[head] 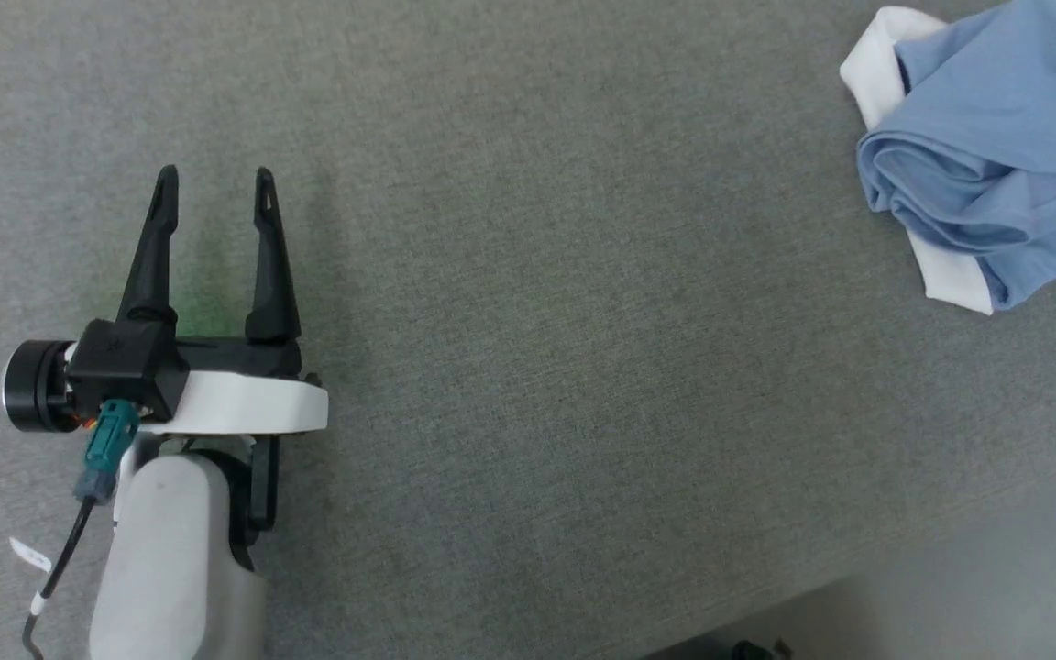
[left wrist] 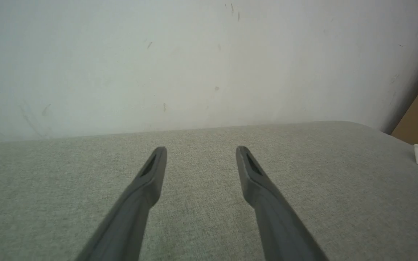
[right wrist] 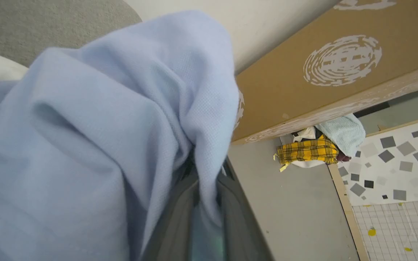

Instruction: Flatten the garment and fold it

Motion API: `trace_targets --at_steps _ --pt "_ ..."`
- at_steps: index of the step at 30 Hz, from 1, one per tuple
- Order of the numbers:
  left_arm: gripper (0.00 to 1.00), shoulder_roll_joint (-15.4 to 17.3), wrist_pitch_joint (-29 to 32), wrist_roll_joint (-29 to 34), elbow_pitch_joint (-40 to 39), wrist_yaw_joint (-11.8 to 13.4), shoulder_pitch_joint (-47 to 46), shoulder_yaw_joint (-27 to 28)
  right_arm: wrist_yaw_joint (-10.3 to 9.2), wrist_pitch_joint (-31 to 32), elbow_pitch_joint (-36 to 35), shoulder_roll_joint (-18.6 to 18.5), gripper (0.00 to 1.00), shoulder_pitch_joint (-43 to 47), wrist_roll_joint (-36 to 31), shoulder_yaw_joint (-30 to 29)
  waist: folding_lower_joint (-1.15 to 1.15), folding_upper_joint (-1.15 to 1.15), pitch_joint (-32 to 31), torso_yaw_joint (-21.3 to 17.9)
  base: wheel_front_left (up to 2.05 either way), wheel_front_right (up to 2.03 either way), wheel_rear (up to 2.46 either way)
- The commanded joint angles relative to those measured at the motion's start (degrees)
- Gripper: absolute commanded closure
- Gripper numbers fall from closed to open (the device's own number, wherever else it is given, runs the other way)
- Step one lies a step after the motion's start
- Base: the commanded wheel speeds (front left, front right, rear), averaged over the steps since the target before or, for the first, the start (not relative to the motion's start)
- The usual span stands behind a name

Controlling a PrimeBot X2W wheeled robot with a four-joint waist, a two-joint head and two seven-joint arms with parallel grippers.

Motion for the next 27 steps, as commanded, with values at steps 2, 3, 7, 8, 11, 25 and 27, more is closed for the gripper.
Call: trace_targets --at_steps 2,3,7,8,11,25,27 --pt "0.0 0.34 -0.26 0.29 -0.01 0.04 -0.78 -0.21 -0.13 -2.0 3.41 1.3 1.0 -2.24 -1.66 -2.92 -0.01 0.0 2.35 0.43 0.0 0.0 0.0" --pt "0.0 0.29 -0.26 0.22 0.07 0.09 -0.71 -0.28 -0.13 -2.87 4.32 1.46 0.61 -2.55 -2.17 -3.38 -0.01 0.0 2.16 0.75 0.0 0.0 0.0" --pt "0.0 -0.1 -0.26 -0.45 0.49 0.39 -0.13 -0.32 -0.13 -6.91 7.05 2.07 0.0 -3.38 -2.21 -5.88 -0.01 0.0 0.0 2.19 0.0 0.0 0.0" --pt "0.0 -0.25 -0.26 -0.71 0.56 0.48 0.14 -0.29 -0.13 -8.05 7.59 1.99 0.0 -3.39 -2.15 -6.12 -0.01 0.0 -0.84 2.57 0.0 0.0 0.0" --pt "0.0 -0.53 -0.26 -1.36 0.9 0.54 0.77 -0.11 -0.13 -10.12 8.62 2.08 0.0 -3.37 -1.27 -6.8 -0.01 0.0 -2.81 3.36 0.0 0.0 0.0" --pt "0.0 -2.72 -0.26 -7.41 5.15 1.02 10.64 -0.8 -0.13 -18.31 1.95 5.92 0.0 9.95 12.54 -0.73 -0.01 0.0 -21.01 11.33 0.0 0.0 0.0" --pt "0.0 -2.76 -0.26 -7.62 5.43 1.08 11.14 -0.93 -0.13 -18.29 0.17 6.29 0.0 11.7 13.57 -0.09 -0.01 0.0 -21.78 11.88 0.0 0.0 0.0"
